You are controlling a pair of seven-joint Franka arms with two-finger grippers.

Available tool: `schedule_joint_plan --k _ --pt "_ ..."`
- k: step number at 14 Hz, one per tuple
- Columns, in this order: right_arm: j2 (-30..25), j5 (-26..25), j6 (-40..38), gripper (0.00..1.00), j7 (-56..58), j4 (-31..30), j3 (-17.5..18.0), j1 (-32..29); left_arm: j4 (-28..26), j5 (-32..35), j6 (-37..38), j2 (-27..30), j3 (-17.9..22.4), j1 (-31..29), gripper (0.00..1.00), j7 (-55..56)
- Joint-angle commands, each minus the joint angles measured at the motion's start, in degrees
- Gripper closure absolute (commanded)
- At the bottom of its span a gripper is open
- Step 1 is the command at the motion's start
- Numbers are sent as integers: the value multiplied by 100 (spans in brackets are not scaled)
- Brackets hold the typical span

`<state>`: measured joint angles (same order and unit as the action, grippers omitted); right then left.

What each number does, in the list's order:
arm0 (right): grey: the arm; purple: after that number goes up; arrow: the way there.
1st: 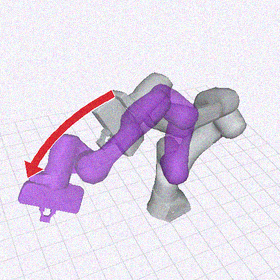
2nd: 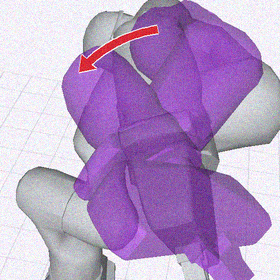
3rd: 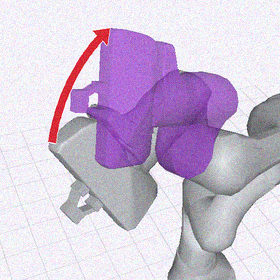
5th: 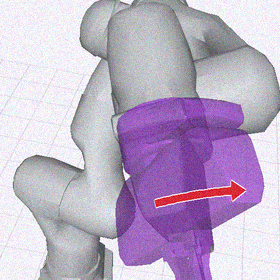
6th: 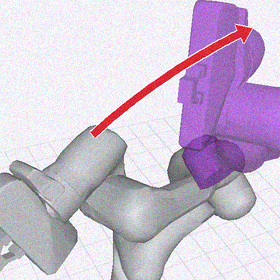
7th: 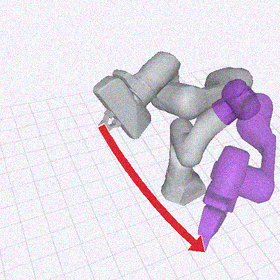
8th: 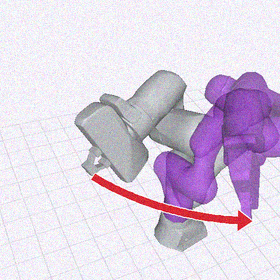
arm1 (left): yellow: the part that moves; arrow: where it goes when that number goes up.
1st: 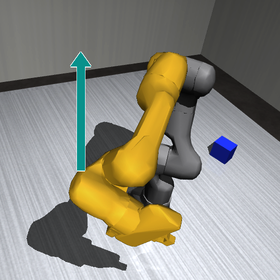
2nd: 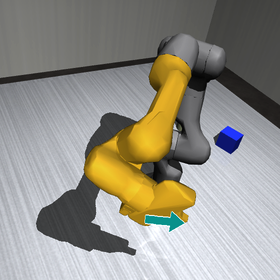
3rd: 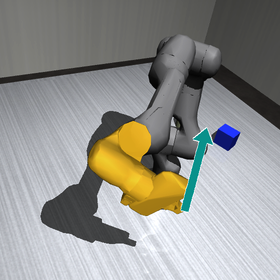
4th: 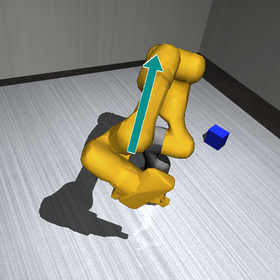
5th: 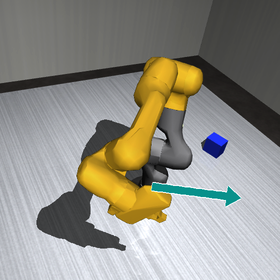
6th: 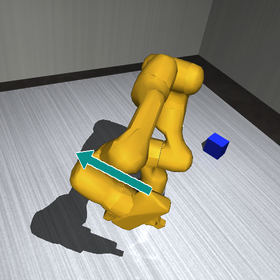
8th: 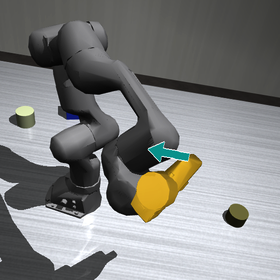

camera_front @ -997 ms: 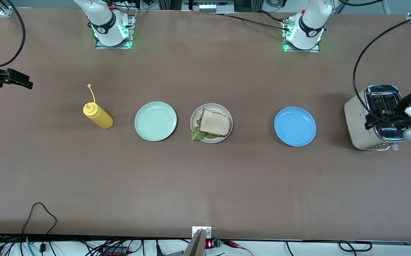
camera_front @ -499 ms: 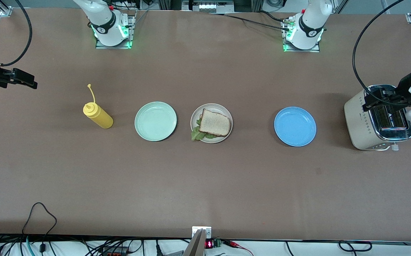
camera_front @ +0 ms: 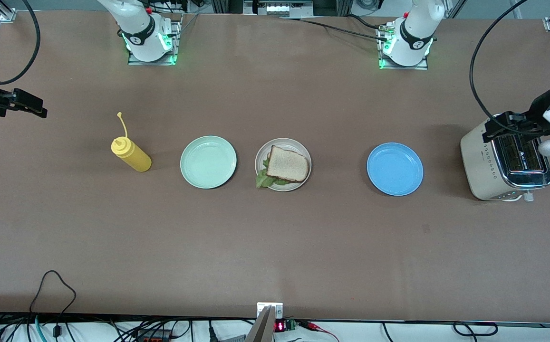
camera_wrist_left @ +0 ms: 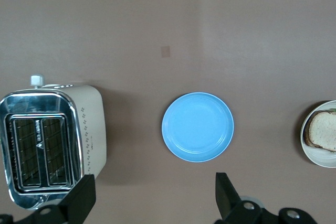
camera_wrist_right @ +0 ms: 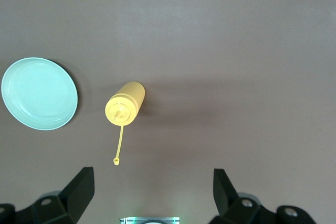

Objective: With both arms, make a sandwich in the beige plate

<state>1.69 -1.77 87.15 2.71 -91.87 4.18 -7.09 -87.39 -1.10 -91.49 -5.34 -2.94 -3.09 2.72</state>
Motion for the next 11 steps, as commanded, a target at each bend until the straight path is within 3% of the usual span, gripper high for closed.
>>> schedule_joint_plan --k 1,11 --pt "-213 72 21 0 -42 -190 3 103 -410 66 -44 376 -48 -51 0 44" --pt "-275 72 136 0 -34 -253 3 165 -718 75 193 754 -92 -139 0 -61"
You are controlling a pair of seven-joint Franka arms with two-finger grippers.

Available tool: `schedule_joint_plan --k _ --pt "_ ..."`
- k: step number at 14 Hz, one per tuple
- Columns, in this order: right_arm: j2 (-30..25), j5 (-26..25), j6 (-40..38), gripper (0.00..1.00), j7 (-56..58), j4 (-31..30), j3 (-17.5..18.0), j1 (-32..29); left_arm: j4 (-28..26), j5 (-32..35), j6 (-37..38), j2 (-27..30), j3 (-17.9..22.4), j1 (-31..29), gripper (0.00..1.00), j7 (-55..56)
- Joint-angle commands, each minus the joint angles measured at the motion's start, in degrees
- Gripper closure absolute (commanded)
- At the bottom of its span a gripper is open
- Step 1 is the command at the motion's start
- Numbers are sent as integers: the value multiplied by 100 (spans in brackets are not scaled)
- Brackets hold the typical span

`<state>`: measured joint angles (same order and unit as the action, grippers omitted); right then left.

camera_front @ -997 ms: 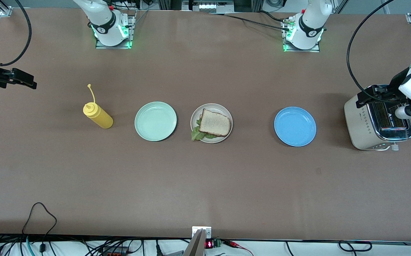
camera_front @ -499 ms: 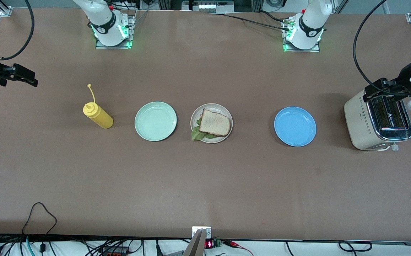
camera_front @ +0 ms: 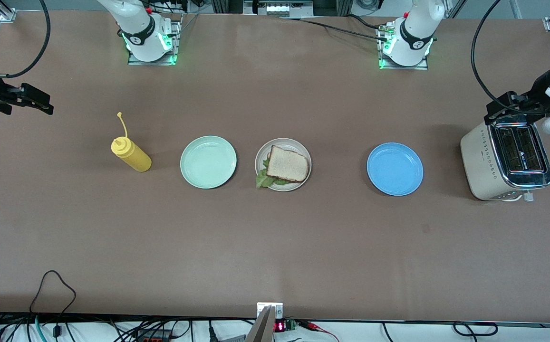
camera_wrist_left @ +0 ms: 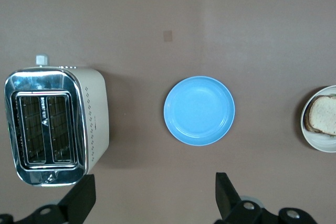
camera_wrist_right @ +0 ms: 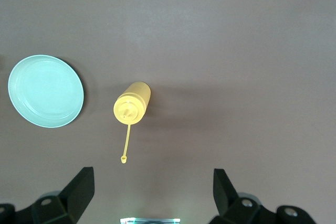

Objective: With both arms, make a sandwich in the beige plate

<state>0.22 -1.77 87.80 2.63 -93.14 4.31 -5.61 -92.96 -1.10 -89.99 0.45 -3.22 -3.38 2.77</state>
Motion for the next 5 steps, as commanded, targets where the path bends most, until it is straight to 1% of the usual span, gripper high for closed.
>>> schedule_joint_plan --k 1,5 --pt "-128 72 70 0 -26 -125 -9 16 -169 75 51 192 -65 -110 0 -66" --pt "-128 72 79 0 -26 -117 -9 16 -169 75 69 193 -65 -110 0 -66"
